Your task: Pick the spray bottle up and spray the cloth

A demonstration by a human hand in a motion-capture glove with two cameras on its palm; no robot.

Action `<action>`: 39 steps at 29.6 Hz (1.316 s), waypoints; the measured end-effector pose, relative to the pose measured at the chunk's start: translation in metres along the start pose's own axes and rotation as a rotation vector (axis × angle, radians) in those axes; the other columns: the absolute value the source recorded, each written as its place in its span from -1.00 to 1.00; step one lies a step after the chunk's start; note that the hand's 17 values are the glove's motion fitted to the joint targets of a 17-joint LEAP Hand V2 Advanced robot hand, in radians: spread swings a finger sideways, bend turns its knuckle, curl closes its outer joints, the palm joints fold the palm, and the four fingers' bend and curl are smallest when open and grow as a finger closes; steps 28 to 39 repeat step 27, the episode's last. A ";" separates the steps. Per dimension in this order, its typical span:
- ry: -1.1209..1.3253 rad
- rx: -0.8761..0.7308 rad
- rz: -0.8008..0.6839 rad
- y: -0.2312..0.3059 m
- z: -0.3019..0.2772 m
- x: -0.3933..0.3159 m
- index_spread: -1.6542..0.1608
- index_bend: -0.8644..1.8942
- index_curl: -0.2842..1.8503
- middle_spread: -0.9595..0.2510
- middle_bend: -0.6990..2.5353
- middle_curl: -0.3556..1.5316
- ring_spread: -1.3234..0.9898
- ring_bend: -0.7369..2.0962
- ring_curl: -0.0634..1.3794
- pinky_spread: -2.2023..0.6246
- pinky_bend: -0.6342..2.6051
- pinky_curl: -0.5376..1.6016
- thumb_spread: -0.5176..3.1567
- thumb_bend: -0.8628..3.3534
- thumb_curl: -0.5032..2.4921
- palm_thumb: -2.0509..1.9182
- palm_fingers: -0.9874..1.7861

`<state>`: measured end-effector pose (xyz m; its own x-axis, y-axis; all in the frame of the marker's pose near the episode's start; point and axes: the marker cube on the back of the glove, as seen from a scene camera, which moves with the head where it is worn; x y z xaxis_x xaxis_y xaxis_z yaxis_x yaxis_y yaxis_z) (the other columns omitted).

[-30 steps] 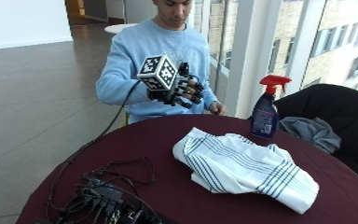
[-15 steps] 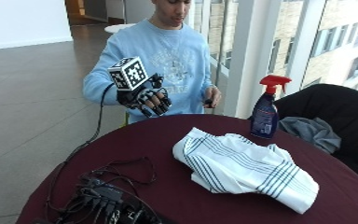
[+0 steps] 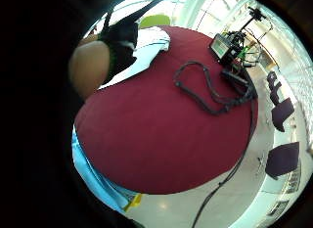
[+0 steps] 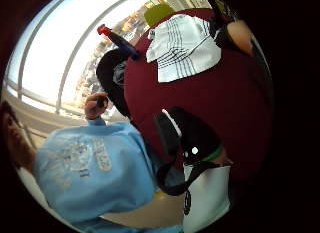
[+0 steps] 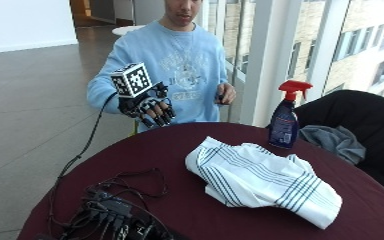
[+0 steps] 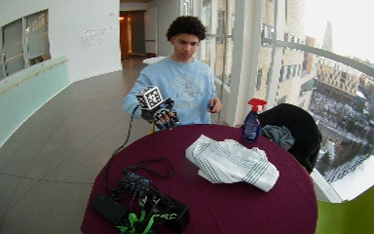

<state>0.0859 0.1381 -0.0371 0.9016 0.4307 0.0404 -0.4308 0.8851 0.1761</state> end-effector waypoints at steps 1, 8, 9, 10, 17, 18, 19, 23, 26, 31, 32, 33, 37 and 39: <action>0.002 0.000 0.000 0.001 0.000 0.000 0.51 -0.25 -0.40 0.45 -0.43 -0.17 0.15 -0.31 -0.44 0.72 -0.51 -0.23 -0.10 -0.60 -0.47 0.32 0.29; 0.002 0.002 -0.001 0.002 0.000 0.003 0.51 -0.26 -0.40 0.45 -0.43 -0.17 0.14 -0.31 -0.44 0.72 -0.51 -0.23 -0.10 -0.60 -0.47 0.32 0.29; 0.004 0.001 -0.002 0.003 0.000 0.003 0.51 -0.26 -0.40 0.45 -0.43 -0.17 0.14 -0.31 -0.43 0.72 -0.51 -0.23 -0.10 -0.60 -0.47 0.32 0.29; 0.005 -0.001 -0.003 0.004 0.000 0.002 0.51 -0.26 -0.40 0.45 -0.43 -0.17 0.14 -0.31 -0.43 0.72 -0.51 -0.23 -0.10 -0.60 -0.47 0.32 0.29; -0.001 -0.010 -0.002 0.002 0.001 0.003 0.51 -0.25 -0.40 0.45 -0.43 -0.17 0.14 -0.32 -0.43 0.72 -0.51 -0.24 -0.10 -0.60 -0.47 0.33 0.30; -0.001 -0.010 -0.002 0.002 0.002 0.003 0.51 -0.25 -0.40 0.45 -0.43 -0.17 0.14 -0.32 -0.43 0.72 -0.51 -0.24 -0.10 -0.60 -0.47 0.33 0.30; 0.000 -0.010 -0.003 0.002 0.003 0.003 0.51 -0.25 -0.40 0.45 -0.43 -0.17 0.14 -0.32 -0.43 0.72 -0.51 -0.24 -0.10 -0.60 -0.47 0.33 0.30; 0.005 -0.018 -0.005 0.003 0.004 0.002 0.51 -0.25 -0.40 0.45 -0.43 -0.17 0.14 -0.32 -0.43 0.72 -0.51 -0.24 -0.09 -0.60 -0.47 0.33 0.30; 0.006 -0.016 -0.006 0.003 0.004 0.001 0.51 -0.25 -0.40 0.46 -0.43 -0.17 0.14 -0.32 -0.43 0.72 -0.51 -0.25 -0.09 -0.60 -0.47 0.33 0.30; 0.005 -0.015 -0.006 0.003 0.004 0.001 0.51 -0.25 -0.39 0.46 -0.43 -0.17 0.14 -0.32 -0.43 0.72 -0.51 -0.25 -0.09 -0.60 -0.47 0.34 0.30; 0.005 -0.015 -0.006 0.003 0.004 0.001 0.51 -0.25 -0.39 0.46 -0.43 -0.17 0.14 -0.32 -0.43 0.72 -0.51 -0.25 -0.09 -0.60 -0.47 0.34 0.30; 0.005 -0.015 -0.006 0.003 0.004 0.001 0.51 -0.25 -0.39 0.46 -0.43 -0.17 0.14 -0.32 -0.43 0.72 -0.51 -0.25 -0.09 -0.60 -0.47 0.34 0.30; 0.005 -0.015 -0.006 0.003 0.004 0.001 0.51 -0.25 -0.39 0.46 -0.43 -0.17 0.14 -0.32 -0.43 0.72 -0.51 -0.25 -0.09 -0.60 -0.47 0.34 0.30; 0.005 -0.015 -0.006 0.003 0.004 0.001 0.51 -0.25 -0.39 0.46 -0.43 -0.17 0.14 -0.32 -0.43 0.72 -0.51 -0.25 -0.09 -0.60 -0.47 0.34 0.30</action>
